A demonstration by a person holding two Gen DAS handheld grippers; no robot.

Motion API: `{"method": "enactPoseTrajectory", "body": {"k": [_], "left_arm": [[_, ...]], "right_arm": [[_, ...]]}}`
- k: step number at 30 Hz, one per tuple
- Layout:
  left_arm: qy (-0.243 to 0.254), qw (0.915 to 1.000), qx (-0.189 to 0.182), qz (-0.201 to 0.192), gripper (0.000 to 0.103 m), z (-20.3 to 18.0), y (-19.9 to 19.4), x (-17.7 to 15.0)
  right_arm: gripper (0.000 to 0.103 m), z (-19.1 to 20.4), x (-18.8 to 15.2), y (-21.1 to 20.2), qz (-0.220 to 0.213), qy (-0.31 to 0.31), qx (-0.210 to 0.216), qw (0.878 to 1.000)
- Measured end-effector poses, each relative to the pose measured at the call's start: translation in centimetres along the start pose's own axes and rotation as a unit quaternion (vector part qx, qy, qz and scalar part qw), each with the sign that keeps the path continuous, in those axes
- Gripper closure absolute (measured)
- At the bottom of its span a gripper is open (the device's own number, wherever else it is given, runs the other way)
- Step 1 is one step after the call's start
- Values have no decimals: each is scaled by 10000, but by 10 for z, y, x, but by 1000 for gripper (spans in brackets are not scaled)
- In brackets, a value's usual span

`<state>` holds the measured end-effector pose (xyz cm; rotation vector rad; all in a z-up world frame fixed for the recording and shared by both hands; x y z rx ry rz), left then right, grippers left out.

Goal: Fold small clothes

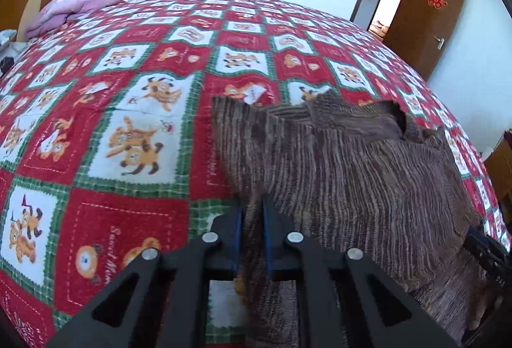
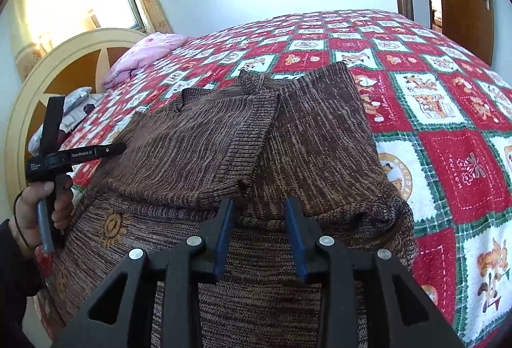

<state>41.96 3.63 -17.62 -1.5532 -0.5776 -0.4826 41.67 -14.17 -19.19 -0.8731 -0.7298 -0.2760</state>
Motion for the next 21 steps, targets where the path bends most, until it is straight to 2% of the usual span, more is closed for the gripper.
{"method": "enactPoseTrajectory", "body": {"k": [2,5,7,10,12,14,17,19,21], "left_arm": [[-4,9998,178,-69,90,8,-2,-1],[-231,9989,365,-174,99,24,-7,0],[-188,9995,213,-142,99,26,-5,-2],[9,9987,504,114,86,17,-3,-5],[111,9969,784,-46,63,12,-11,-10],[224,9946,999,-179,49,10,-19,-16],[303,9934,1034,-389,45,6,-38,-27],[292,9926,1079,-467,36,4,-46,-31],[346,9926,1038,-529,21,-3,-50,-38]], "right_arm": [[68,-1,-1,0,-12,26,16,10000],[68,1,-1,1,-19,-7,-29,10000],[68,2,-2,2,-14,-24,-66,10000],[66,4,-2,3,0,-83,-116,9999],[66,4,-3,3,-7,-94,-123,9999],[66,4,-3,2,-5,-80,-106,9999],[64,4,-3,3,10,-76,-91,9999],[60,6,-3,4,32,-120,-66,9999],[56,9,-3,5,58,-197,-83,9998]]}}
Point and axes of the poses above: each gripper's, at about its wrist camera, not at the fingertips, and y roughly the way its jaws point, z to its left, x to its top, the point moved 2 cm from there along y, roughly the way its jaws point, and after that the axes turned 9 degrees about x, right-handed, at the moved point
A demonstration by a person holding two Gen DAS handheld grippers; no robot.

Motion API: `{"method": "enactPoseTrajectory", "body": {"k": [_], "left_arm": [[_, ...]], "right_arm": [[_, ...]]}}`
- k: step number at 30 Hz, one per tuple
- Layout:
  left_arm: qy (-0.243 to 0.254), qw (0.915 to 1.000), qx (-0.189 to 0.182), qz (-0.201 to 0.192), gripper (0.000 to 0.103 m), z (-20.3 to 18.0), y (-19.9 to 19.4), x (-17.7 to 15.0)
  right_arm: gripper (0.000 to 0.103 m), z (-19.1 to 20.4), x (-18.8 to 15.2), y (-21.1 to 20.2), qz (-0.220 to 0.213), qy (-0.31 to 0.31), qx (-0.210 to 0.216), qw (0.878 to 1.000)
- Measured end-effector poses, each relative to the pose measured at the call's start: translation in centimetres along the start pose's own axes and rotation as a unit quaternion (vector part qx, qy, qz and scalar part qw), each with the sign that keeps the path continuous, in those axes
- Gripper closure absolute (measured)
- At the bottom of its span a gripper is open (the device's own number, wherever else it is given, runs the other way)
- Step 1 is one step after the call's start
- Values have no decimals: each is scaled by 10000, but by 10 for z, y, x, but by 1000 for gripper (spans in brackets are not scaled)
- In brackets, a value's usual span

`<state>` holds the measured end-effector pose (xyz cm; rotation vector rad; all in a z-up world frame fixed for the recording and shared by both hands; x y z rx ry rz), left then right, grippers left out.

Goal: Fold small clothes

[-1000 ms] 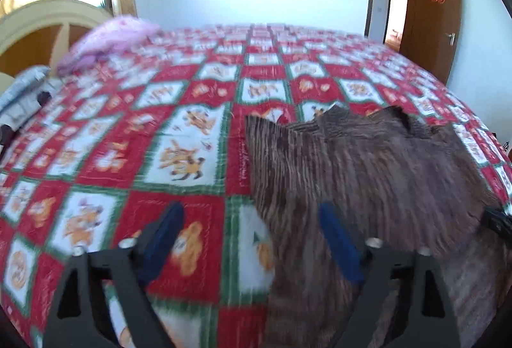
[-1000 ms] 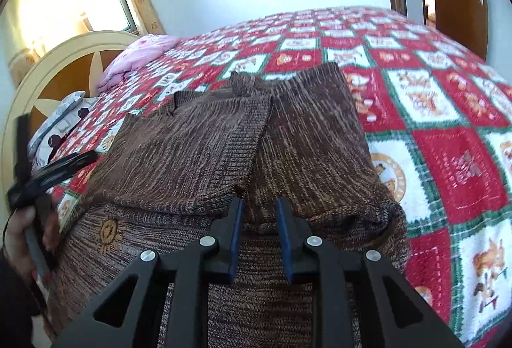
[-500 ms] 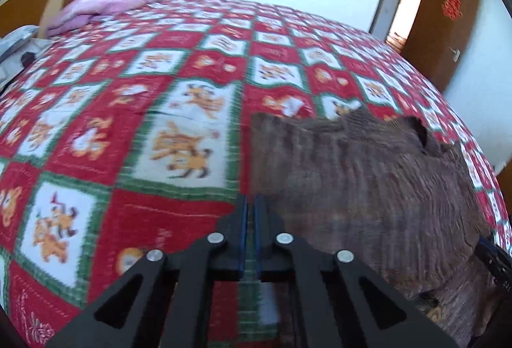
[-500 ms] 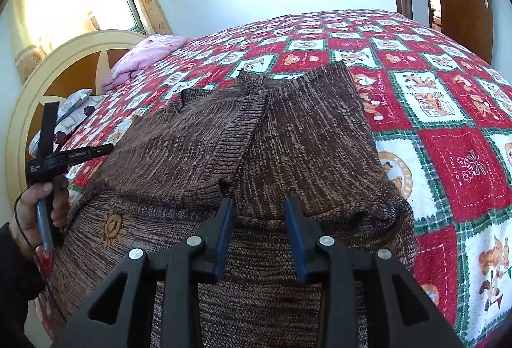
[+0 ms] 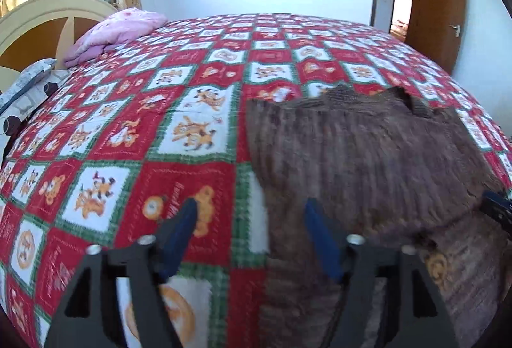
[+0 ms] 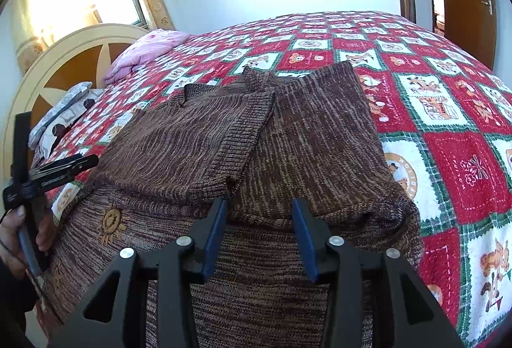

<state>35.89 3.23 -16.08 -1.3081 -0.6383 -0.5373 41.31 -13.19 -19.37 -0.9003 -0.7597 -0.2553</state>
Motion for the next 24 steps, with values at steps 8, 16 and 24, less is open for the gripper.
{"method": "enactPoseTrajectory", "body": {"k": [8,16,24], "left_arm": [[-379,9972,503,412,15,21,18,-11],[-20,9987,507,64,15,13,-30,-41],[-172,9991,355,-163,15,15,-60,-51]], "right_arm": [[45,7,-1,3,84,-219,-16,9997],[43,6,-2,2,22,-194,66,9998],[43,10,-5,0,0,-320,-99,9994]]}}
Point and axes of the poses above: each gripper's, at about its wrist camera, not at the fingertips, and y roughly the way its jaws point, z to its left, x to its top, the point moved 2 cm from there along y, roughly the way its jaws point, and after that the axes turned 9 degrees about x, right-handed, at the moved point
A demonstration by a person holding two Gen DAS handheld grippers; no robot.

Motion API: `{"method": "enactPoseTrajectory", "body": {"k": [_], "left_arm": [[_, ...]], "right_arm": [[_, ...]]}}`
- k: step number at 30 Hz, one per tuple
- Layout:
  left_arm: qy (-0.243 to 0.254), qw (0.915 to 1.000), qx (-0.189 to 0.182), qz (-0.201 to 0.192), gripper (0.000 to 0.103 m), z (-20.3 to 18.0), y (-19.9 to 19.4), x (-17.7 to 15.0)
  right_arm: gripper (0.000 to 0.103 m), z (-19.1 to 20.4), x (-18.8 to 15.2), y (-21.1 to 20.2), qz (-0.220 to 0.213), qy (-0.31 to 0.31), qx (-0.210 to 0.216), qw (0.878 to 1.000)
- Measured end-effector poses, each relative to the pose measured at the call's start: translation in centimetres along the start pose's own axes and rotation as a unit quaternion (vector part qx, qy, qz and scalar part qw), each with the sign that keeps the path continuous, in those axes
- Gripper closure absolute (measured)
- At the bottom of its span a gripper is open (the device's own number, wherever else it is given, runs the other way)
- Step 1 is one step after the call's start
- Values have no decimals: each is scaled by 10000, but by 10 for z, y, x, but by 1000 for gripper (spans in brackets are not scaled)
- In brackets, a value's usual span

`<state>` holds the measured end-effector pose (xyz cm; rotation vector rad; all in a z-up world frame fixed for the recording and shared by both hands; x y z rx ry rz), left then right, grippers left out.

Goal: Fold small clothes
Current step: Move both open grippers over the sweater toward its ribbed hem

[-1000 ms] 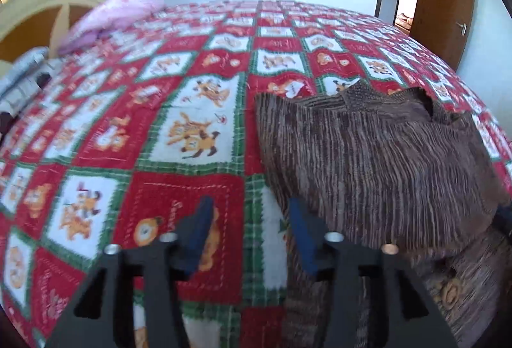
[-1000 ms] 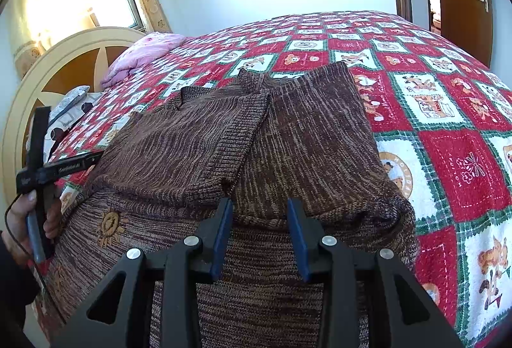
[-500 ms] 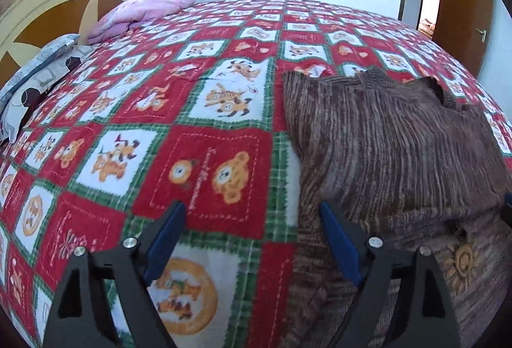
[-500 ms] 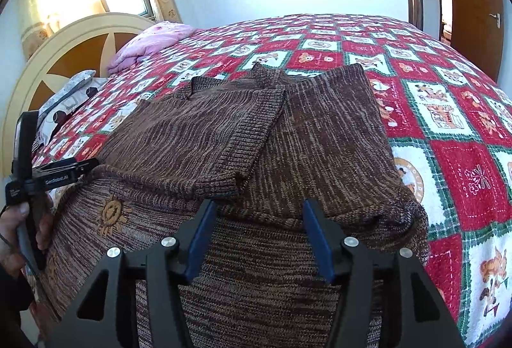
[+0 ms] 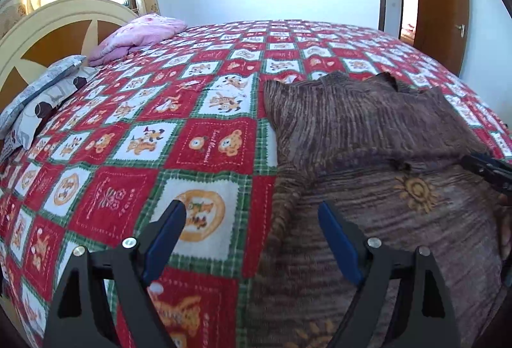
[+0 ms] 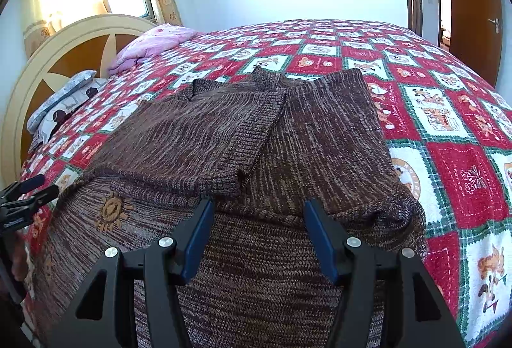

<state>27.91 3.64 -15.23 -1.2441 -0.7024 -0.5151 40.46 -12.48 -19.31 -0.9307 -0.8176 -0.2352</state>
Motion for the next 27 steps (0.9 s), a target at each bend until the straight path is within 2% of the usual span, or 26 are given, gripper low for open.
{"method": "enactPoseTrajectory", "body": {"k": [8,16,27], "left_arm": [[-136,9995,-286,7,15,-4,-20,-17],[-70,9992,-382,-14,15,-13,-40,-30],[293,9988,-392,-89,15,-26,-73,-46]], "right_arm": [[35,22,-17,-6,420,-471,-455,9970],[35,26,-36,-33,545,-338,-528,9965],[34,40,-56,-69,859,85,-223,9960]]}}
Point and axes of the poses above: each gripper's, at about its wrist camera, not at the fingertips, and y roughly the way its jaws point, z to its left, x to its top, the point moved 2 cm from there along y, roughly the way its jaws point, and after that the axes turned 9 degrees about x, right-handed, at the moved point
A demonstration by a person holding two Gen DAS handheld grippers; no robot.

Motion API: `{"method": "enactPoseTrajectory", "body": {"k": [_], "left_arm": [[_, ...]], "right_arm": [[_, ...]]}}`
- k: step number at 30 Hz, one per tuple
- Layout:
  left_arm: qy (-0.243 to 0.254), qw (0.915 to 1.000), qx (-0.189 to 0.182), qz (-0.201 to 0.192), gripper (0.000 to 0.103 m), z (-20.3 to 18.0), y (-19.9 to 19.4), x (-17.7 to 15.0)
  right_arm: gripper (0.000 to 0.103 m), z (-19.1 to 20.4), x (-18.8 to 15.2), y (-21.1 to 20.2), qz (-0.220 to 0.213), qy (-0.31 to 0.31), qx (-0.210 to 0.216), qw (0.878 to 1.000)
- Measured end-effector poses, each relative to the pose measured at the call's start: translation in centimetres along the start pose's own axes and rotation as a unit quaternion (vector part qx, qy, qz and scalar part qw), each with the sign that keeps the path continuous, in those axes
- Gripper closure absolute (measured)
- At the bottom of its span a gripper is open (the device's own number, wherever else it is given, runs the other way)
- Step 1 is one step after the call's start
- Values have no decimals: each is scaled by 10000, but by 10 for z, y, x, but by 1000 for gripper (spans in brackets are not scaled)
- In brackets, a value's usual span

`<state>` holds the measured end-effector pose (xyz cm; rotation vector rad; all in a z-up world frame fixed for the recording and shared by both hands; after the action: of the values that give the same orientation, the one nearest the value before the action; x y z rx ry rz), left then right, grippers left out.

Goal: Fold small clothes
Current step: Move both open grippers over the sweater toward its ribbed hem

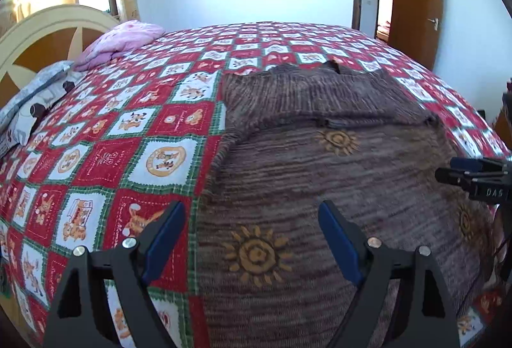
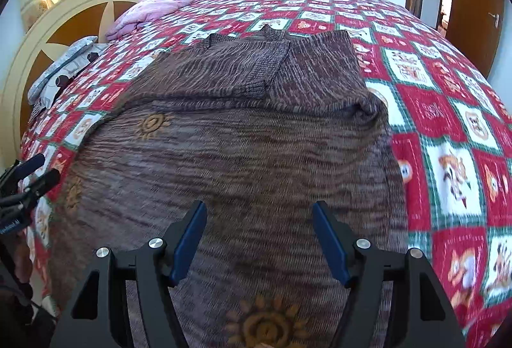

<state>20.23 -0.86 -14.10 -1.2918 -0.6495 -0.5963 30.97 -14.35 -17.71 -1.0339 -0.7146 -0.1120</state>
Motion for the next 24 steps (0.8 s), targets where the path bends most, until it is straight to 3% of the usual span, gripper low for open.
{"method": "enactPoseTrajectory", "body": {"k": [3,15,24], "left_arm": [[70,9999,127,6,15,-1,-9,-7],[562,9982,54,220,15,-8,-41,-55],[625,9954,-122,716,15,4,-55,-98]], "right_arm": [[34,5,-11,-16,-39,26,43,10000],[34,8,-55,-63,-123,86,158,9998],[34,4,-89,-70,219,29,77,9997]]}}
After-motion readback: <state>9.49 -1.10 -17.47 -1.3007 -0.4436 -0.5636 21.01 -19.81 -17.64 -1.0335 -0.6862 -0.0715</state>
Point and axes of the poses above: each gripper's, at about its wrist camera, not at the fingertips, and y roughly the way its jaws point, z to its left, x to its top, the point moved 2 cm from there along y, roughly the way its jaws point, and after that the axes turned 9 degrees about x, right-handed, at the moved point
